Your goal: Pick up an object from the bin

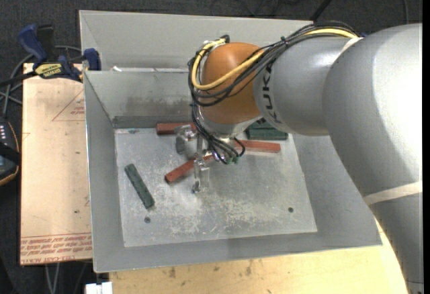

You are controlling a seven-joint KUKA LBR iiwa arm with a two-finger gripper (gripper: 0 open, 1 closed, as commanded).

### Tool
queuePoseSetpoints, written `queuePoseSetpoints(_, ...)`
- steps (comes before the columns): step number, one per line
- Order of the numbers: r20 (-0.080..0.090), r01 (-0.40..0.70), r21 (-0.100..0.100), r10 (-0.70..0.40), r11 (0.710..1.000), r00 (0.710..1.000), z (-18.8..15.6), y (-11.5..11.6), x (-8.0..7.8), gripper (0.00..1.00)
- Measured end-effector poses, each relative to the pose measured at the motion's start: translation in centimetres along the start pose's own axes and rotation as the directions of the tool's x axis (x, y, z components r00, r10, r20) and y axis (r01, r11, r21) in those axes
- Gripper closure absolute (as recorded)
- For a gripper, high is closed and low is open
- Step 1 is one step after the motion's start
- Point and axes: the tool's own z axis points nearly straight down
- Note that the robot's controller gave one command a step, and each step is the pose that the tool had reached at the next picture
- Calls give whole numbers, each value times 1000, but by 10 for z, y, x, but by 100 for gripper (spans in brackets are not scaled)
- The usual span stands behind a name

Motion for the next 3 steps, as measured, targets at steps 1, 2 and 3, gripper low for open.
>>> queuePoseSetpoints(1,2,-3,0,3,1000,1000,-1,-2,-1,100)
queuePoseSetpoints(2,13,-17,1,17,1000,1000,-113,-10,-12,100)
queuePoseSetpoints(3,13,45,3,-45,999,999,-181,-11,-42,100)
